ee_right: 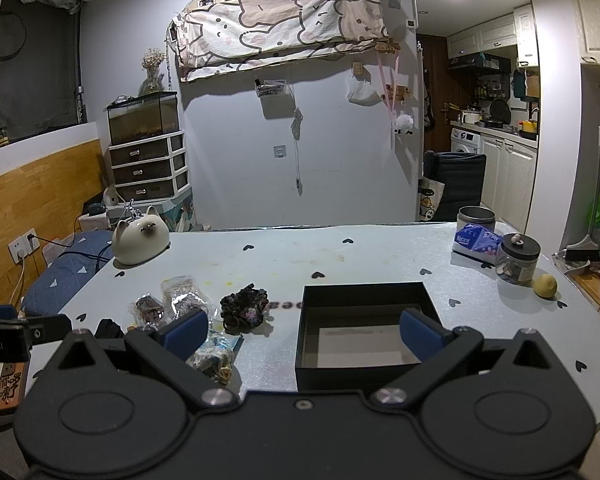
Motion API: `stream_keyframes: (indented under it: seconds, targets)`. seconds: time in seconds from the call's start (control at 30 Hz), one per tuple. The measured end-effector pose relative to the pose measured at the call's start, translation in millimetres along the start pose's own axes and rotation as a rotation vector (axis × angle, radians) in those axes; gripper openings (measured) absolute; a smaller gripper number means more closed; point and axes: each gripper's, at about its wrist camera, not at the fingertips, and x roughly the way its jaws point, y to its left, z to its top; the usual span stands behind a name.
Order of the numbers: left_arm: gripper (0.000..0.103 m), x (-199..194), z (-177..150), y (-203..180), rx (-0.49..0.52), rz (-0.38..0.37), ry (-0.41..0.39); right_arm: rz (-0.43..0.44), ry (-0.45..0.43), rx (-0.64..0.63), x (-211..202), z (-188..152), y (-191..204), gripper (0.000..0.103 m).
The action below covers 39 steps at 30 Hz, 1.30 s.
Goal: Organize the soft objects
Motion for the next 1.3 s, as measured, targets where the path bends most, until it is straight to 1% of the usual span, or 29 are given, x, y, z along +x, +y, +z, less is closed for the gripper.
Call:
stream_keyframes:
  seconds: [0.57,0.73,0.9,1.3]
  targets:
    - [0.103,1.0,0.6,0.4,0.0,-0.002,0.003,-0.001,0.002,0.0,2.9,0.5,3.0,0.103]
    - [0.103,9.7,2.0,4.8,0.002,-0.006,0.009,-0.004,0.007,0.004,6.8,3.2,2.5,0.103]
    - [0.103,24.8,11.7,13.7,0.002,-0.008,0.019,-0.003,0.019,0.006,22.4,9.0,12.0,0.103]
    - [0.103,80.6,37.9,50.8,0.005,-0.021,0.073,0.004,0.046,0.004,87.2,24.2,42.6,0.103]
